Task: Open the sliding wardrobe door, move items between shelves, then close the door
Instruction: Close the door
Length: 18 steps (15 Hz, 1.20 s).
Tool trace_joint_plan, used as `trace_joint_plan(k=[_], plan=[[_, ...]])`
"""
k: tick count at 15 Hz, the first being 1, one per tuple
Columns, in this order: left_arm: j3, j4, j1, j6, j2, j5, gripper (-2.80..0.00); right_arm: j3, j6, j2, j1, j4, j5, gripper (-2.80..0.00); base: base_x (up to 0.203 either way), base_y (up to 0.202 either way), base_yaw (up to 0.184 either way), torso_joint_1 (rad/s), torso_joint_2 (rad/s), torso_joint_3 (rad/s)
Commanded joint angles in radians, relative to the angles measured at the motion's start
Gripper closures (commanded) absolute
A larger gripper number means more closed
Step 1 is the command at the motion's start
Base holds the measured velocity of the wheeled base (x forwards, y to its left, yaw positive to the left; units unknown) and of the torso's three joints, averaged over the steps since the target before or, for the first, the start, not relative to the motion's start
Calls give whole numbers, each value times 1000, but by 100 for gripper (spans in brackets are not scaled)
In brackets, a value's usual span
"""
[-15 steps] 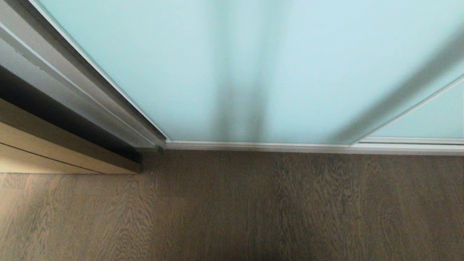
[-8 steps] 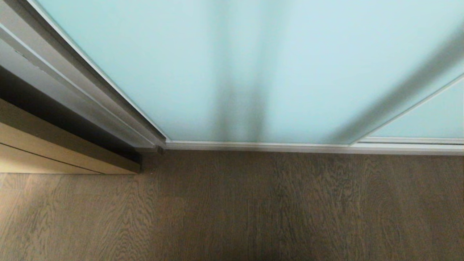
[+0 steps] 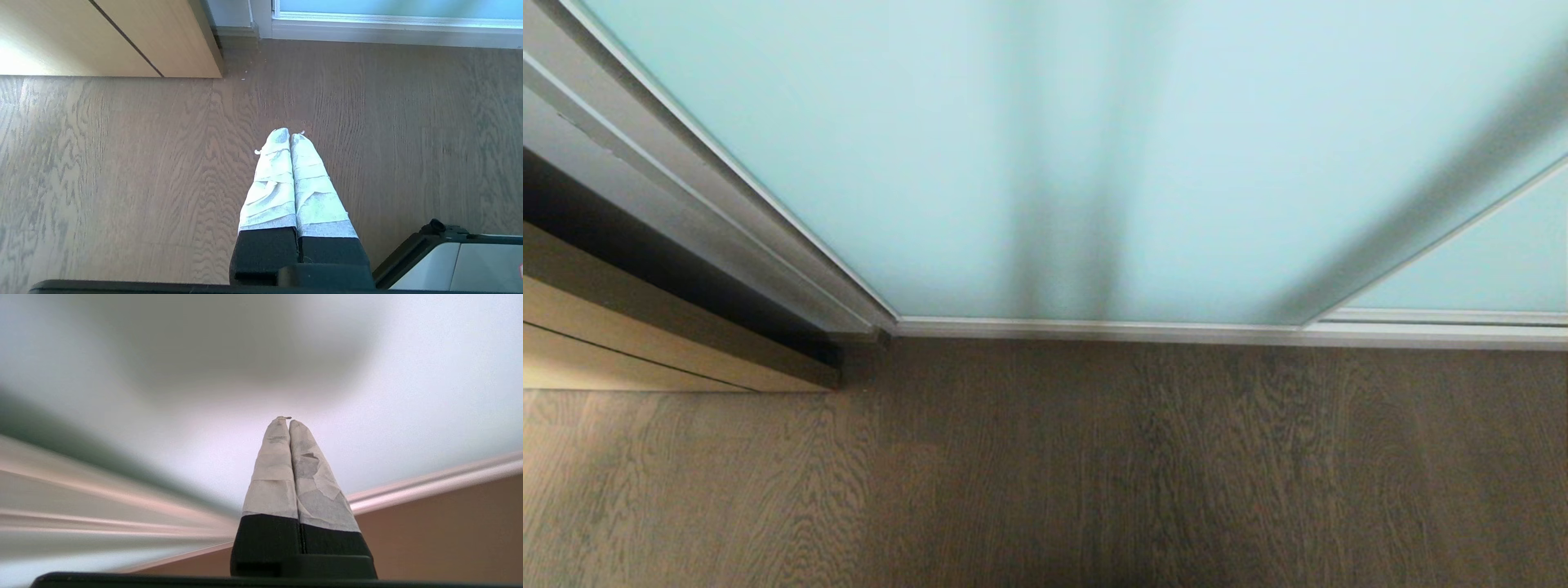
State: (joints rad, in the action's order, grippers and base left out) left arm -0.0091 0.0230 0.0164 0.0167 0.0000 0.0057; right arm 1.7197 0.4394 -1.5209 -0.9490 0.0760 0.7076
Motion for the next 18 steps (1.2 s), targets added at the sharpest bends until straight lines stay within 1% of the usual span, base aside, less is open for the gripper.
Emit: trace_joint_plan(k=[1,3,4,6,8,9,11,12,13,15,16,18], plan=[[0,0,0,0,2,0,0,-31,-146,52,-46,1,-157,0,0,0,0,0,0,0],[0,0,0,0,2,0,0,-50,-201,88,-44,0,-371,0,0,0,0,0,0,0],[0,0,0,0,2,0,0,-65,-215,126,-39,0,-445,0,0,0,0,0,0,0],[0,0,0,0,2,0,0,-86,-224,212,-5,-3,-542,0,0,0,0,0,0,0],[0,0,0,0,2,0,0,-98,-236,307,40,-15,-621,0,0,0,0,0,0,0],[0,0,0,0,2,0,0,-108,-258,364,55,-24,-649,0,0,0,0,0,0,0],[0,-1,0,0,2,0,0,-147,-322,493,105,-30,-678,0,0,0,0,0,0,0],[0,0,0,0,2,0,0,-177,-372,558,157,-30,-683,0,0,0,0,0,0,0],[0,0,0,0,2,0,0,-213,-436,611,239,-29,-684,0,0,0,0,0,0,0],[0,0,0,0,2,0,0,-324,-591,705,432,-31,-680,0,0,0,0,0,0,0],[0,0,0,0,2,0,0,-408,-642,747,513,-35,-679,0,0,0,0,0,0,0],[0,0,0,0,2,0,0,-649,-691,849,648,-45,-676,0,0,0,0,0,0,0]])
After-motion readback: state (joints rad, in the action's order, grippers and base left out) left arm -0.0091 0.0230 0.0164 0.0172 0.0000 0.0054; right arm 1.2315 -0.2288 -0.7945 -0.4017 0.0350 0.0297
